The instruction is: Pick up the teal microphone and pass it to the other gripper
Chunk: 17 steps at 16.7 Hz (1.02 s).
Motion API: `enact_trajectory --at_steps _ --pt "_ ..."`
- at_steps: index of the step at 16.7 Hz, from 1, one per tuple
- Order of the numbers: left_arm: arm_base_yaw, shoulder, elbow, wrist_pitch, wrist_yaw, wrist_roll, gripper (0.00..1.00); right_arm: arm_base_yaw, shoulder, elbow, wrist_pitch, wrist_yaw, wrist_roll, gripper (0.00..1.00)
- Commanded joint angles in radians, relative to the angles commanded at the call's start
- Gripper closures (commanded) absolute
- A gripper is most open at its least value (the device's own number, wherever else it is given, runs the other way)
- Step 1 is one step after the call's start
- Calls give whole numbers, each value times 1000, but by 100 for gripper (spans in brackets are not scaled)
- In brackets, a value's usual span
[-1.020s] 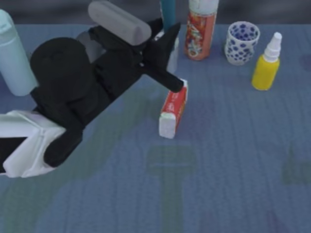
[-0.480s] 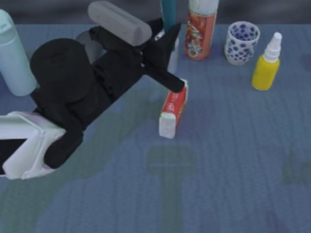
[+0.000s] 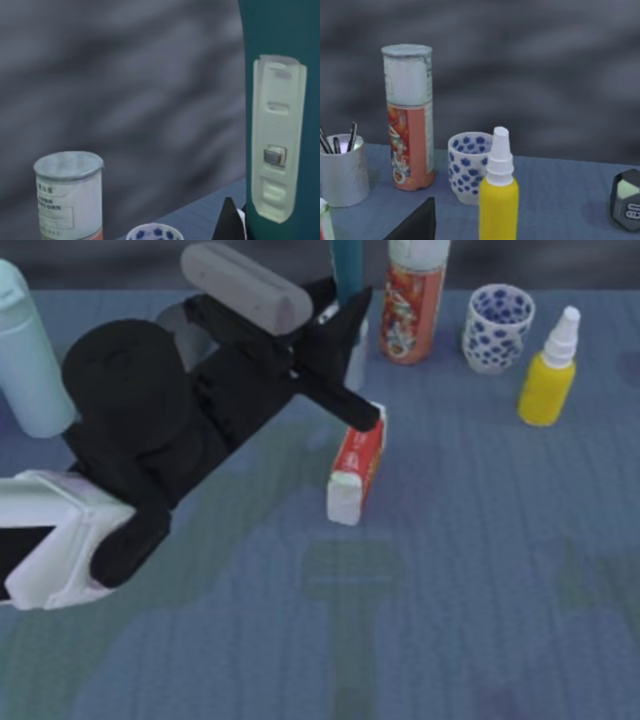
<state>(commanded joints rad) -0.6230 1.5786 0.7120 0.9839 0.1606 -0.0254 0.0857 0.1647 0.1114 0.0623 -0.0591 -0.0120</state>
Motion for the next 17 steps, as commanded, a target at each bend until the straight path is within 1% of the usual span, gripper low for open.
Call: enact_trajectory --at_steps 2,9,11,14,17 --pt "0 0 0 0 0 0 100 58 136 82 48 -39 -6 0" --pt "0 0 0 0 0 0 100 284 711 431 262 -193 -28 0" --pt "0 0 0 0 0 0 100 340 846 515 314 -230 -36 0" --pt "0 0 0 0 0 0 100 404 993 603 364 -274 -45 0" --pt "0 0 0 0 0 0 100 432 1058 639 383 -293 -49 0"
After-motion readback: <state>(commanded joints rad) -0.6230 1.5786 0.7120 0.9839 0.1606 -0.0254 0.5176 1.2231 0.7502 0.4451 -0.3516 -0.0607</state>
